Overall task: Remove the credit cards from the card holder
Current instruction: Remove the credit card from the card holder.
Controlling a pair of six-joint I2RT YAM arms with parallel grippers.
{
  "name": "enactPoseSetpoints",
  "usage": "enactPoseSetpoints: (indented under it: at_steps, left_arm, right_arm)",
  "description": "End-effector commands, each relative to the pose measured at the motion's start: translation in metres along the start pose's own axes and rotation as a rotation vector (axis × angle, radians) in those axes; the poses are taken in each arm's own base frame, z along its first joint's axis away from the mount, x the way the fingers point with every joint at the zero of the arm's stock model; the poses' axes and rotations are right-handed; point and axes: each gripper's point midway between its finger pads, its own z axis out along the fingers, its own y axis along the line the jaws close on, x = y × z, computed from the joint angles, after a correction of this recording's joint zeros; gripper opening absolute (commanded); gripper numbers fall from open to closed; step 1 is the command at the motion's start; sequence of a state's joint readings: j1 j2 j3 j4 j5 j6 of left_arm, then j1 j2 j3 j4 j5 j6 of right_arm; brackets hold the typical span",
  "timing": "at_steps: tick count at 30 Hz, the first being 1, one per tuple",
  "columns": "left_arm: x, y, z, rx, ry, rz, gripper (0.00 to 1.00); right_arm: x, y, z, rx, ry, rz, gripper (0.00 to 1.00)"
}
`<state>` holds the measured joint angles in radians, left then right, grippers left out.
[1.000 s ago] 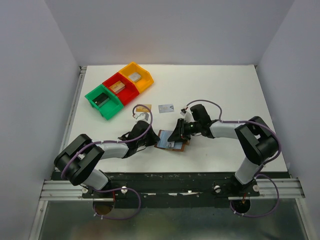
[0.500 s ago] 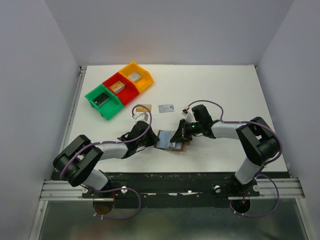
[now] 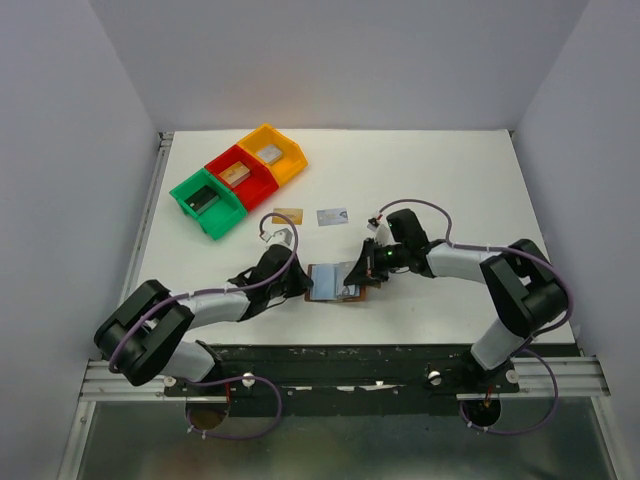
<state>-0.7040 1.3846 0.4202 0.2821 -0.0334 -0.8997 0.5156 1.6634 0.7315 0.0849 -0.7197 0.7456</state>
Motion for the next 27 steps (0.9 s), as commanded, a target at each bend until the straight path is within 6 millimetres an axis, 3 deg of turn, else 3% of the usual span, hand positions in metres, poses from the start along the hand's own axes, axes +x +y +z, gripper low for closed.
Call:
enactPoseSetpoints:
  at_steps: [1, 9, 12, 13, 18, 20, 23, 27]
  left_arm:
    - [0.036, 0.051, -0.013, -0.166, 0.118, 0.047, 0.00]
    - [0.031, 0.047, -0.024, -0.131, 0.090, 0.061, 0.00]
    - [0.023, 0.032, -0.031, -0.073, 0.073, 0.117, 0.00]
    - [0.019, 0.026, -0.034, -0.051, 0.058, 0.131, 0.04]
    - [-0.018, -0.012, -0.058, 0.084, -0.085, 0.175, 0.63]
    - [-0.032, -0.025, -0.070, 0.114, -0.126, 0.184, 0.75]
    - [-0.053, -0.051, -0.094, 0.191, -0.191, 0.201, 0.81]
    - [-0.065, -0.089, -0.128, 0.390, -0.261, 0.254, 0.82]
  right_arm:
    - [0.003, -0.008, -0.008, 0.051, -0.016, -0.013, 0.00]
    - [0.009, -0.009, -0.027, 0.123, -0.036, -0.061, 0.00]
    - [0.006, -0.002, -0.041, 0.154, -0.065, -0.123, 0.00]
    - [0.004, 0.000, -0.046, 0.162, -0.076, -0.146, 0.00]
    - [-0.007, 0.026, -0.063, 0.132, -0.126, -0.268, 0.00]
    - [-0.007, 0.041, -0.068, 0.087, -0.108, -0.317, 0.00]
    - [-0.002, 0.072, -0.074, -0.037, -0.069, -0.412, 0.00]
    - [0.023, 0.117, -0.088, -0.256, 0.044, -0.543, 0.00]
